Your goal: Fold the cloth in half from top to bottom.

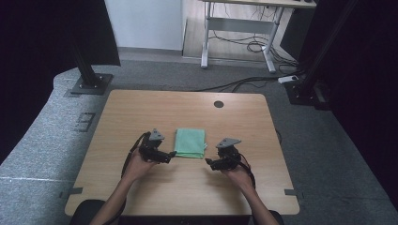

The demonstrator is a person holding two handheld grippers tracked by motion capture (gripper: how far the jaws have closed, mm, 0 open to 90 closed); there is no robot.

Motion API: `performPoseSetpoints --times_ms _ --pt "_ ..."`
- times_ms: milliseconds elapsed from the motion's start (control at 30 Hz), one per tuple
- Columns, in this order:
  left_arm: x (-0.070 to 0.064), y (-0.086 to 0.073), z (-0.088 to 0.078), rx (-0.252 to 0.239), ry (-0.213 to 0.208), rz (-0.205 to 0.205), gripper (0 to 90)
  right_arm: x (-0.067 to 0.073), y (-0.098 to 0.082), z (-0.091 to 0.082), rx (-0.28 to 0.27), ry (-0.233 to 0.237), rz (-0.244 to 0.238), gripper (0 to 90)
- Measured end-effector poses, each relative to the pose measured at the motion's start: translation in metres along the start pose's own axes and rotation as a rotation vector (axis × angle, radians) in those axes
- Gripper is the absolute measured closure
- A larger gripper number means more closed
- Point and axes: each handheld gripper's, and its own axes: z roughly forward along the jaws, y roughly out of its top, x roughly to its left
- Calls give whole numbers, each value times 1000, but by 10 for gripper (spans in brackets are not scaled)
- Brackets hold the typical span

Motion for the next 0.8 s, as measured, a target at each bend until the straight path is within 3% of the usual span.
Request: performPoseSetpoints --times_ms 333,500,800 --pt "-11 -19 -32 -6 22 35 18 0 -7 -26 0 2 3 134" --pt "-14 -30 -41 -4 43 59 0 2 -14 -35 0 -17 -1 107" --pt "-9 -61 -45 10 64 16 0 -3 -35 -43 2 -51 38 26"
